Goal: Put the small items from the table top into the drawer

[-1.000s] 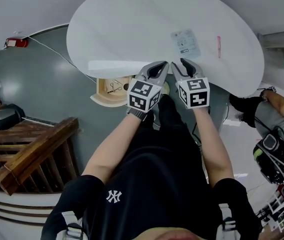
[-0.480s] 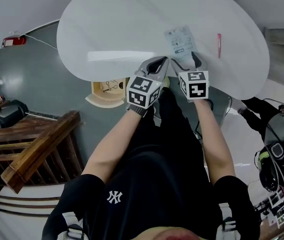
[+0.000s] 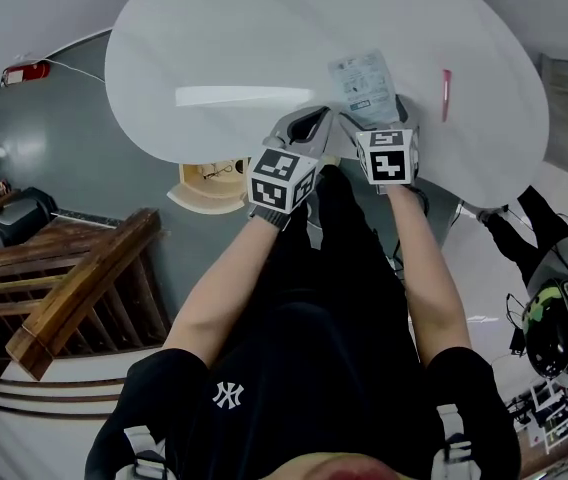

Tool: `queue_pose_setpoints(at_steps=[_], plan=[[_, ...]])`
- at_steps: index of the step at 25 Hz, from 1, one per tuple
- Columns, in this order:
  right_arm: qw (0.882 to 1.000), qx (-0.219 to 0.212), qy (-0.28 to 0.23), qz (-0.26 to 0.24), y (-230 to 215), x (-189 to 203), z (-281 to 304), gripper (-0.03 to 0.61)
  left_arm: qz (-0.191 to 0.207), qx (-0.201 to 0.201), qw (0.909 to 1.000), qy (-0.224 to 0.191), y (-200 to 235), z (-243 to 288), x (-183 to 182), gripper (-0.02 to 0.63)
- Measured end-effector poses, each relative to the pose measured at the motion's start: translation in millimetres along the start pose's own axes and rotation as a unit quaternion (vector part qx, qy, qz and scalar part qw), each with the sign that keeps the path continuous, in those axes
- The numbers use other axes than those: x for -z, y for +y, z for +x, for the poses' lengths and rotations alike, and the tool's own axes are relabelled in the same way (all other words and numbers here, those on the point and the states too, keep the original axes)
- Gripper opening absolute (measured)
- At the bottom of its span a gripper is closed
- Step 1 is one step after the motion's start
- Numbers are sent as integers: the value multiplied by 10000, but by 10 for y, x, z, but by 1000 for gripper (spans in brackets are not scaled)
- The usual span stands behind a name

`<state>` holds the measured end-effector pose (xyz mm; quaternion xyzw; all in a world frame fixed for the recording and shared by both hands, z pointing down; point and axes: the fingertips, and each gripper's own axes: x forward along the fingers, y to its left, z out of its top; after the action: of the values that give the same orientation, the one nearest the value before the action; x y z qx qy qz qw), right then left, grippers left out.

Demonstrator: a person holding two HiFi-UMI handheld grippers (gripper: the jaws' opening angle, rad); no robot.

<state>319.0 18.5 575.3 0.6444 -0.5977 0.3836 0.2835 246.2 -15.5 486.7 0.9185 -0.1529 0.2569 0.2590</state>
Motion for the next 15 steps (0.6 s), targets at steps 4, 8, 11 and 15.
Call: queue_pose_setpoints(at_steps=[4, 8, 11, 15], plan=[[9998, 44, 149, -82, -45, 6, 76, 551, -58, -49, 10000, 27, 54, 43, 10, 0], [9996, 101, 193, -197, -86, -78, 107, 555, -104, -65, 9999, 37, 112, 57, -8, 0], [9992, 114, 287, -263, -143, -92, 115, 563, -120, -77, 9999, 25, 133, 62, -30, 0], [9984, 53, 443, -359, -167, -73, 155, 580, -131, -71, 9999, 17, 159, 71, -36, 0]])
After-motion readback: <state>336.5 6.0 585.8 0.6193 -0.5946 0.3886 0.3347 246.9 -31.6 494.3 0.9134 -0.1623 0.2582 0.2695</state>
